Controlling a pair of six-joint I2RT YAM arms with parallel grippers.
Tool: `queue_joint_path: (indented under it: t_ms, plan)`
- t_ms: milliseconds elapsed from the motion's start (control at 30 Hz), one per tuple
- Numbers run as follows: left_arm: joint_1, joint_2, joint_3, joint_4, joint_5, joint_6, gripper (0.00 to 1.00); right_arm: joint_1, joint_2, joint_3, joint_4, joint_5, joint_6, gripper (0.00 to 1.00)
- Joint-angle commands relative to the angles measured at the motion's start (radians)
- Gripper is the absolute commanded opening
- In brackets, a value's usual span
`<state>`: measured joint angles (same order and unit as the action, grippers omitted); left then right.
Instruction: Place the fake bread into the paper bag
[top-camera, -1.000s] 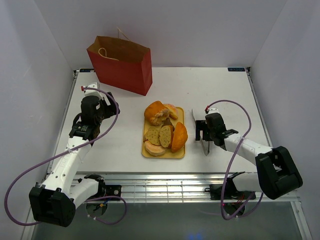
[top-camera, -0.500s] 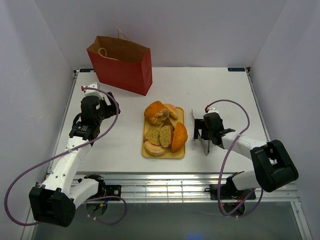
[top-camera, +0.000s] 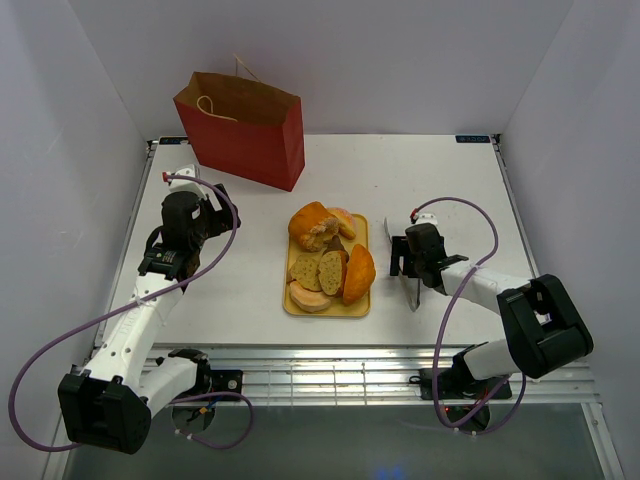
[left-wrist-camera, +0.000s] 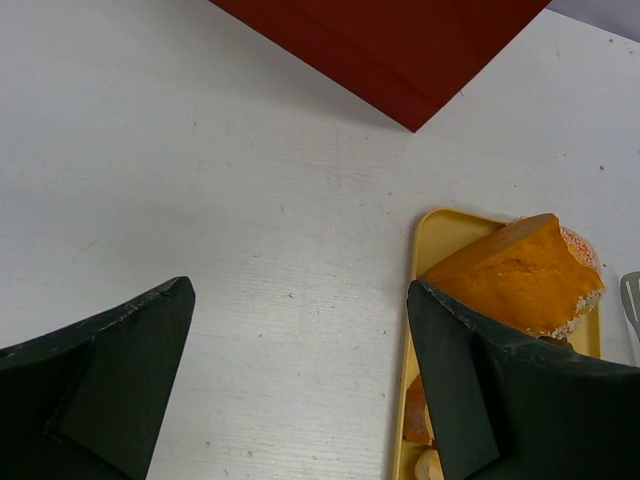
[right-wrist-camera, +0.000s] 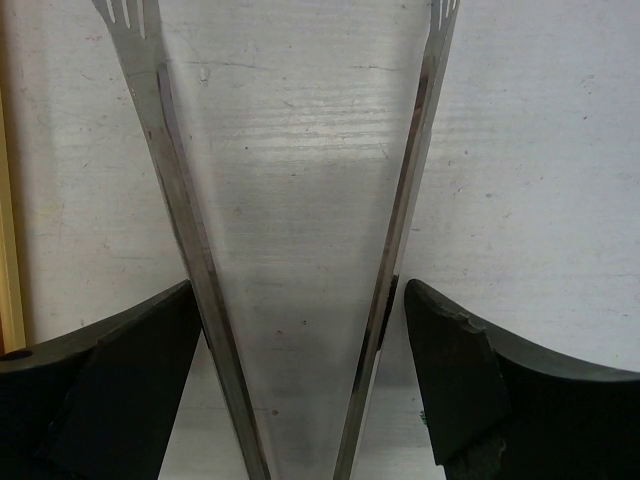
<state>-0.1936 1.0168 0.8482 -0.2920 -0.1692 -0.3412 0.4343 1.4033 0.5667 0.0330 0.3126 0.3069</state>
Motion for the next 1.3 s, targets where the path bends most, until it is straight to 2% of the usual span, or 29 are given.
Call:
queue_joint_path:
  t_ms: [0,467,600,1267]
  plan:
    - [-0.004,-0.029,0.035,0.005,0.011,-0.001,0.98,0.004,0.011,0.019,-0.002,0.002,0.005,0.85]
    - [-0.004,-0.023,0.034,0.001,0.011,0.002,0.98,0.004,-0.010,0.039,-0.031,-0.018,0.012,0.71]
    - [-0.004,-0.020,0.032,-0.001,0.016,-0.001,0.98,0.004,-0.047,0.065,-0.093,-0.012,0.003,0.67]
    - [-0.004,-0.020,0.028,0.005,0.005,-0.004,0.98,0.006,-0.286,0.219,-0.327,-0.055,-0.052,0.67]
